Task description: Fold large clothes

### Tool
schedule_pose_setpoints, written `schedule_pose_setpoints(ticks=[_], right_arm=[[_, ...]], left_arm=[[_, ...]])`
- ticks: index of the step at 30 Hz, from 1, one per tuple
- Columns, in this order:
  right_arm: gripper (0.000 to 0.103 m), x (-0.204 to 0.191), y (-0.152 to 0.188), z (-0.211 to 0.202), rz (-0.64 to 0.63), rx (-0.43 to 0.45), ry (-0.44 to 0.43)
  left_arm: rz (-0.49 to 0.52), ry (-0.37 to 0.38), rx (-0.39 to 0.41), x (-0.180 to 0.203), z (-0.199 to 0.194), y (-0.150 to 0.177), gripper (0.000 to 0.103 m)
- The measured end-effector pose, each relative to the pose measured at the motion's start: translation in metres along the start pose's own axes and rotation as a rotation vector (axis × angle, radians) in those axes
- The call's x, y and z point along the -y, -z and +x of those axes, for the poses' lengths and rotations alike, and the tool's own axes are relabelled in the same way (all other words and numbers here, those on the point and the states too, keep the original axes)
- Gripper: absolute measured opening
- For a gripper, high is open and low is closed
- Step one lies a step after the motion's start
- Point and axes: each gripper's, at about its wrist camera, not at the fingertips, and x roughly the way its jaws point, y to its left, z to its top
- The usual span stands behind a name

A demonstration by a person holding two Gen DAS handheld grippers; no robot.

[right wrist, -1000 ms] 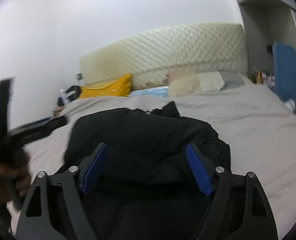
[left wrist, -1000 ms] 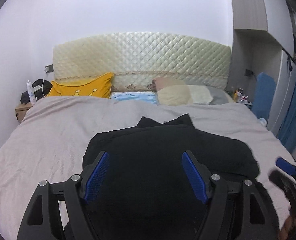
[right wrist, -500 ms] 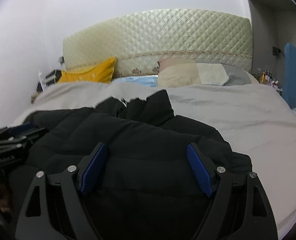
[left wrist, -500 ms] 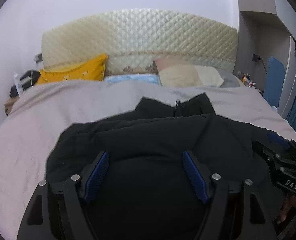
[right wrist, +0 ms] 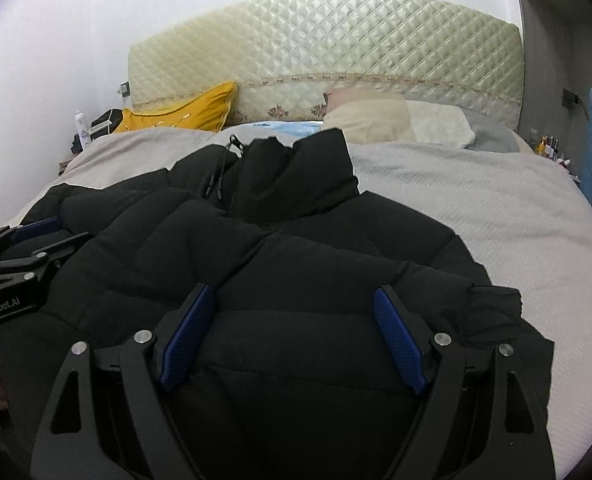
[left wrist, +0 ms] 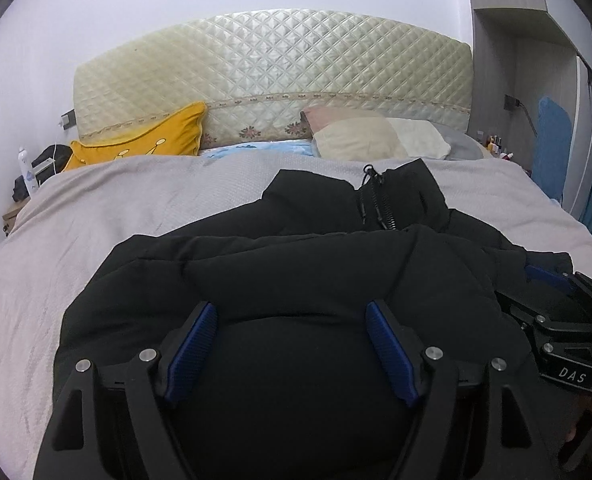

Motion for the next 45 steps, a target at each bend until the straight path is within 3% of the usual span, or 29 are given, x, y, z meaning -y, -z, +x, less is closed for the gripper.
schedule_pose_setpoints(ticks=[15, 22, 27, 33, 40, 45], right_arm=[[0.082, 0.002, 0.006, 0.038, 0.001, -0.049, -0.003], [0.082, -0.006, 0.005, 0.013, -0.019, -0.073, -0.015], [0.083, -0.011, 0.003, -0.046, -0.026, -0.03, -0.022], [0.083, -0.024, 0.009, -0.132, 0.0, 0.022, -0.04], [0.083, -0.047, 0.039, -0.231, -0.04, 0.047, -0.062], [0.083, -0.047, 0.066, -0.288, -0.032, 0.036, -0.037]], left_arm=[[-0.022, -0.008, 0.001, 0.002, 0.031, 0.007, 0.078], [-0.029, -0.002, -0.019, -0.001, 0.004, 0.005, 0.078], [-0.073, 0.03, -0.064, -0.008, -0.045, -0.008, 0.078], [-0.109, 0.014, 0.005, -0.014, -0.139, -0.009, 0.078], [-0.094, 0.021, 0.03, -0.009, -0.247, 0.021, 0.078], [-0.12, 0.081, 0.044, -0.01, -0.309, 0.052, 0.078]])
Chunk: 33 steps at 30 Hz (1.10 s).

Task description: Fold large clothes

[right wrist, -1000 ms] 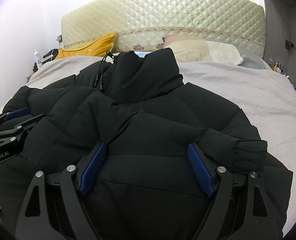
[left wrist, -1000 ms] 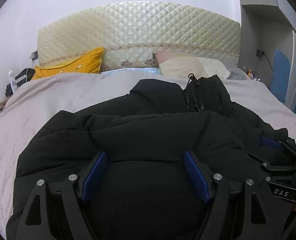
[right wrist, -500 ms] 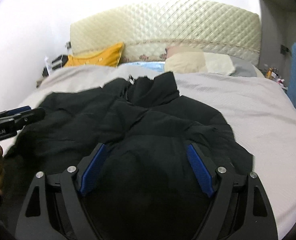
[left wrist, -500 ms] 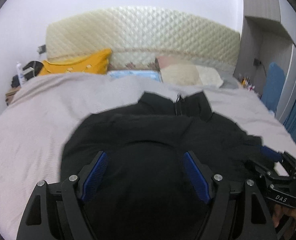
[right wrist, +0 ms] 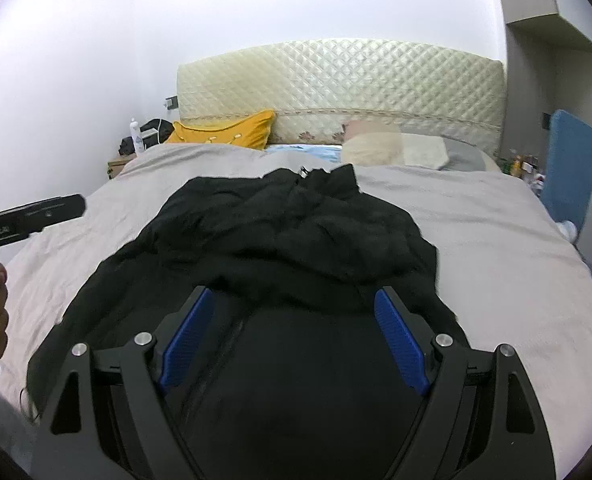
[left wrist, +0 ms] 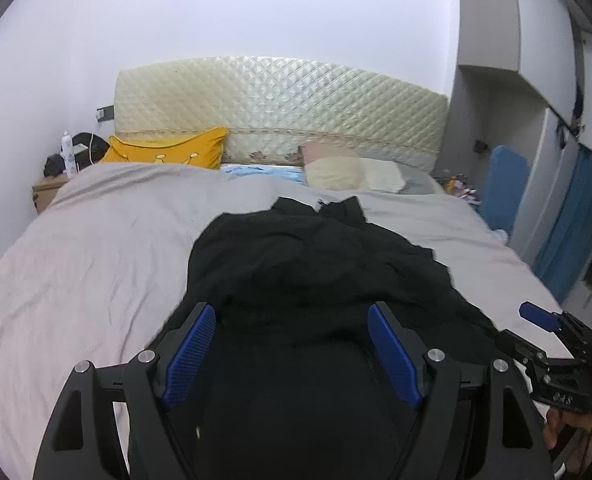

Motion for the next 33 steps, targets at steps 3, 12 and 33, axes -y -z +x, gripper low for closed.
schedule_pose_setpoints(ticks=[3, 12, 33], right_arm=[[0.083, 0.008, 0.014, -0.022, 0.042, -0.043, 0.014], [0.085, 0.039, 0.051, -0.061, 0.131, -0.095, 0.071], [0.102, 0.206, 0.163, 0.008, 0.935, -0.538, -0.097]], left_arm=[[-0.004, 0.034, -0.003, -0.002, -0.024, 0.02, 0.078], [-0.031, 0.042, -0.117, -0.038, -0.051, 0.075, 0.078], [-0.581, 0.109, -0.461, -0.177, 0.023, 0.145, 0.078]])
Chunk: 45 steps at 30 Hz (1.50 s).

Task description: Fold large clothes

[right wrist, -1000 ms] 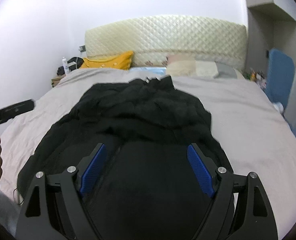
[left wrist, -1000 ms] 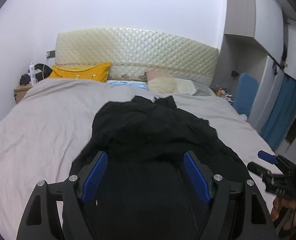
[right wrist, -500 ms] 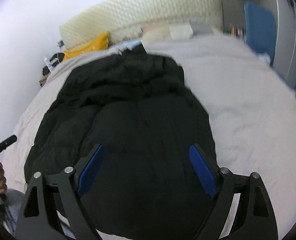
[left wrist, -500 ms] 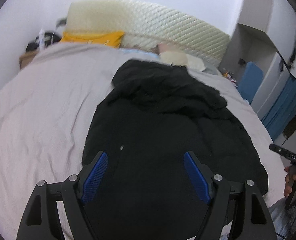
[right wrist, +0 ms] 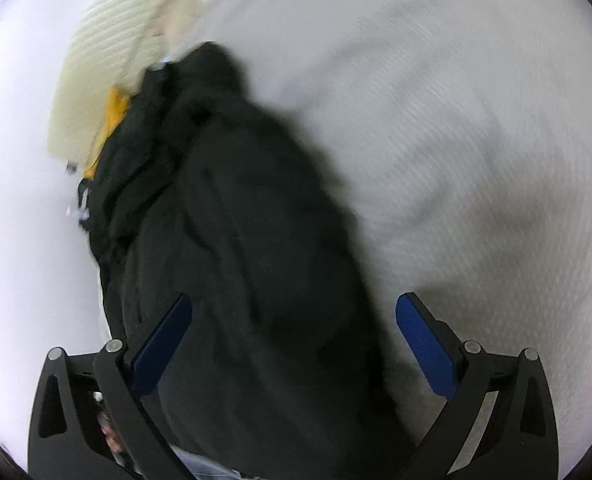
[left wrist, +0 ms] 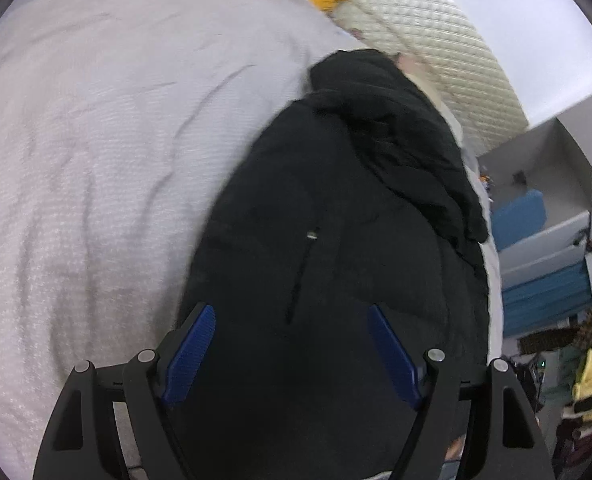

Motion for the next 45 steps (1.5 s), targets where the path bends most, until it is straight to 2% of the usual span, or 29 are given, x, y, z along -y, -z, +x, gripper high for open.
schedule_pose_setpoints(ticks=[2, 4, 8, 11, 15, 19, 22, 25, 27, 28, 29, 30, 32, 34, 35, 36, 37, 38, 39, 40, 41, 43, 45], right_arm=[[0.102, 0.008, 0.0, 0.01, 0.045, -0.04, 0.017], [0.102, 0.008, 0.003, 0.023, 0.06, -0.108, -0.021], [0.103, -0.015, 0.011, 0.036, -0.024, -0.17, -0.074], [0.103, -0.028, 0.013, 0.04, -0.061, -0.201, -0.176], [0.103, -0.05, 0.019, 0.029, -0.134, -0.194, -0.354], [0.103, -0.067, 0.022, 0.021, -0.204, -0.193, -0.45], [0.103, -0.067, 0.022, 0.025, -0.21, -0.203, -0.413], [0.102, -0.052, 0.022, 0.044, -0.148, -0.251, -0.279], [0.096, -0.04, 0.021, 0.056, -0.106, -0.276, -0.191], [0.082, -0.036, 0.02, 0.057, -0.098, -0.278, -0.173], [0.074, -0.033, 0.019, 0.06, -0.088, -0.279, -0.15], [0.072, -0.031, 0.018, 0.06, -0.084, -0.28, -0.143], [0.069, -0.037, 0.02, 0.059, -0.11, -0.281, -0.161], [0.066, -0.047, 0.022, 0.053, -0.159, -0.268, -0.184], [0.061, -0.054, 0.024, 0.051, -0.186, -0.26, -0.197], [0.057, -0.06, 0.027, 0.049, -0.213, -0.25, -0.192], [0.047, -0.065, 0.028, 0.05, -0.232, -0.24, -0.181], [0.039, -0.071, 0.031, 0.047, -0.259, -0.222, -0.162], [0.037, -0.076, 0.033, 0.043, -0.276, -0.205, -0.153], [0.029, -0.08, 0.037, 0.04, -0.293, -0.185, -0.149], [0.021, -0.084, 0.039, 0.036, -0.31, -0.165, -0.149], [0.013, -0.093, 0.042, 0.028, -0.349, -0.133, -0.154], [0.011, -0.093, 0.045, 0.017, -0.367, -0.084, -0.161]], left_arm=[[-0.049, -0.02, -0.018, -0.012, 0.005, -0.002, 0.078], [-0.11, -0.066, -0.033, -0.026, 0.009, -0.003, 0.078], [-0.195, -0.055, -0.036, -0.046, 0.006, -0.003, 0.078], [-0.223, -0.038, -0.051, -0.053, 0.008, -0.001, 0.08], [-0.23, -0.041, -0.117, -0.06, 0.02, 0.002, 0.082], [-0.221, 0.025, -0.214, -0.055, 0.037, 0.006, 0.082], [-0.2, 0.055, -0.236, -0.053, 0.041, 0.009, 0.082], [-0.197, 0.078, -0.244, -0.053, 0.043, 0.012, 0.082], [-0.189, 0.125, -0.258, -0.052, 0.043, 0.014, 0.082], [-0.17, 0.161, -0.263, -0.046, 0.043, 0.016, 0.081], [-0.149, 0.18, -0.268, -0.041, 0.043, 0.016, 0.078], [-0.12, 0.199, -0.276, -0.036, 0.042, 0.017, 0.07], [-0.076, 0.255, -0.278, -0.026, 0.039, 0.019, 0.067], [-0.039, 0.273, -0.279, -0.018, 0.035, 0.021, 0.056], [-0.02, 0.275, -0.278, -0.015, 0.033, 0.023, 0.053], [-0.012, 0.276, -0.276, -0.013, 0.032, 0.024, 0.046], [-0.008, 0.279, -0.273, -0.012, 0.03, 0.025, 0.037], [-0.003, 0.287, -0.267, -0.012, 0.027, 0.026, 0.033], [0.004, 0.3, -0.261, -0.011, 0.024, 0.027, 0.025], [0.008, 0.312, -0.256, -0.011, 0.02, 0.027, 0.019], [0.011, 0.325, -0.247, -0.01, 0.017, 0.029, 0.017], [0.029, 0.331, -0.223, -0.011, 0.009, 0.029, 0.012], [0.036, 0.347, -0.187, -0.004, 0.004, 0.029, 0.01]])
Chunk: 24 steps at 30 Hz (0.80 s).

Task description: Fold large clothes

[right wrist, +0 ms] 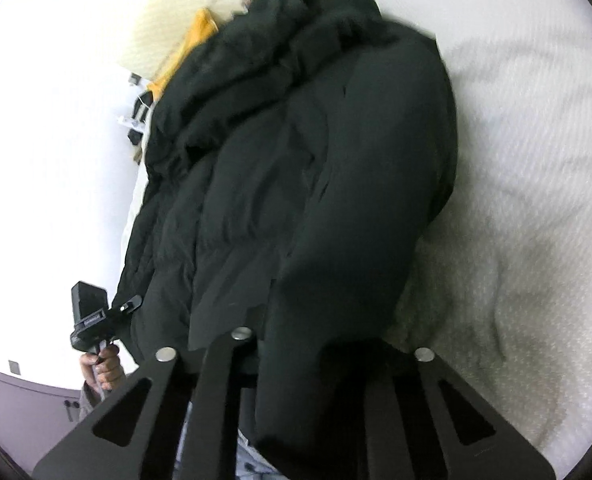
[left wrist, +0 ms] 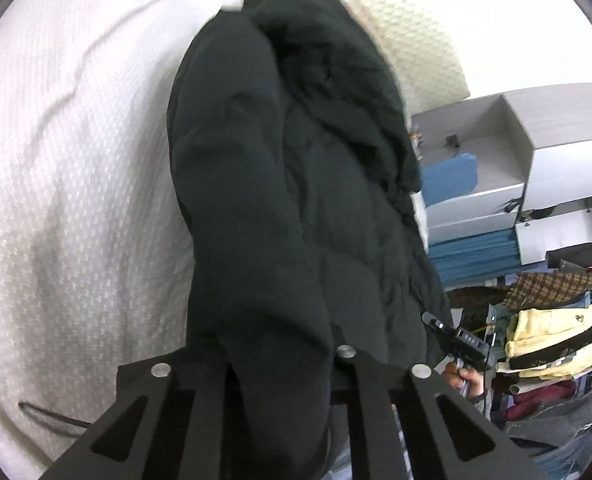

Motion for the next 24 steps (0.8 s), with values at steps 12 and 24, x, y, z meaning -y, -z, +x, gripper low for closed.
schedule_pose_setpoints(ticks=[12, 24], right_arm=[[0.007, -0.01, 0.017, -0.074, -0.029, 0.196, -0.25], [0.007, -0.035, 0.072, -0.171, -0.143, 0.305, -0.412]], left_arm=[[-0.002, 0.123, 0.168, 0.025, -0.096, 0.016, 0.005], [0.183, 0.111, 0.231, 0.109, -0.214, 0.057, 0.004]])
